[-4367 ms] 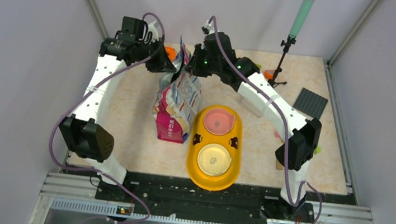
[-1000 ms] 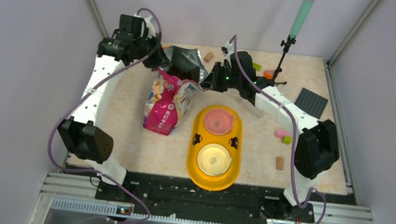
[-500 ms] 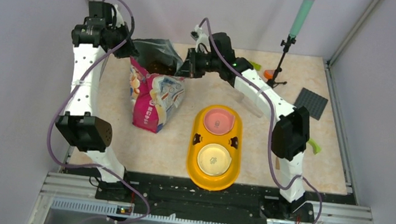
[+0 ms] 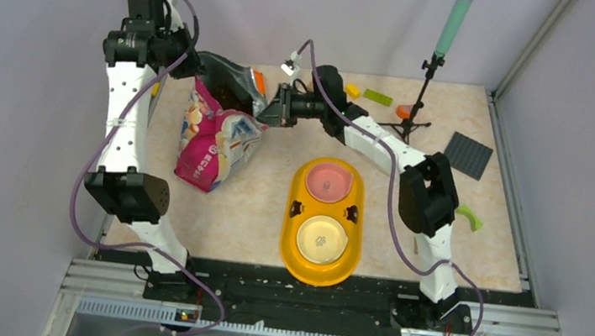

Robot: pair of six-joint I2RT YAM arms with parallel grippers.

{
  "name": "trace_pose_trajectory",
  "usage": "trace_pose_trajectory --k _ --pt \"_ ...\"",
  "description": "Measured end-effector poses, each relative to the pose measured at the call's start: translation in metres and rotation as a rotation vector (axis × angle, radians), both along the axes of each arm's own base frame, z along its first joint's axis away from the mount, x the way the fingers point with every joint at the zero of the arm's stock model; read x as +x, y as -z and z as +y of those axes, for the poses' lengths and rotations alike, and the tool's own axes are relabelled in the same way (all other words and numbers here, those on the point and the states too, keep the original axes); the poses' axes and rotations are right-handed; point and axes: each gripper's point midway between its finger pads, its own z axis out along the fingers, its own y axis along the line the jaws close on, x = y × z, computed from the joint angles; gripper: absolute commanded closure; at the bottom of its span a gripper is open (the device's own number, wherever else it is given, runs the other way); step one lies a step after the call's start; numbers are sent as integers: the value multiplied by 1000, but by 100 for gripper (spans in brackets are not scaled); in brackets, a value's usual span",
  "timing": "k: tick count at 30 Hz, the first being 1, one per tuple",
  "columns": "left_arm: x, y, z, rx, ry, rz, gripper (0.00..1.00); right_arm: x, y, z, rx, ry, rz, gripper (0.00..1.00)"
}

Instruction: Serve the pet food

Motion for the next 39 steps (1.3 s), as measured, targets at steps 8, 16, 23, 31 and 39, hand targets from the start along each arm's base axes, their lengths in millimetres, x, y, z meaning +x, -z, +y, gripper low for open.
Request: trace_pose_trajectory --k 8,16,23,31,39 --pt "-17 10 -76 46 181 -19 100 -17 40 -30 -71 1 92 100" --pt "-45 16 -99 -32 224 -89 100 -26 53 -56 -170 38 91 39" --pt "-54 19 -110 -87 274 -86 100 -34 34 -74 -226 69 28 27" --pt "-66 24 -124 -141 356 -68 100 -47 -37 -119 -239 216 -215 27" --pt "-83 29 -133 -141 426 -45 100 -35 -3 -206 -517 497 -469 28"
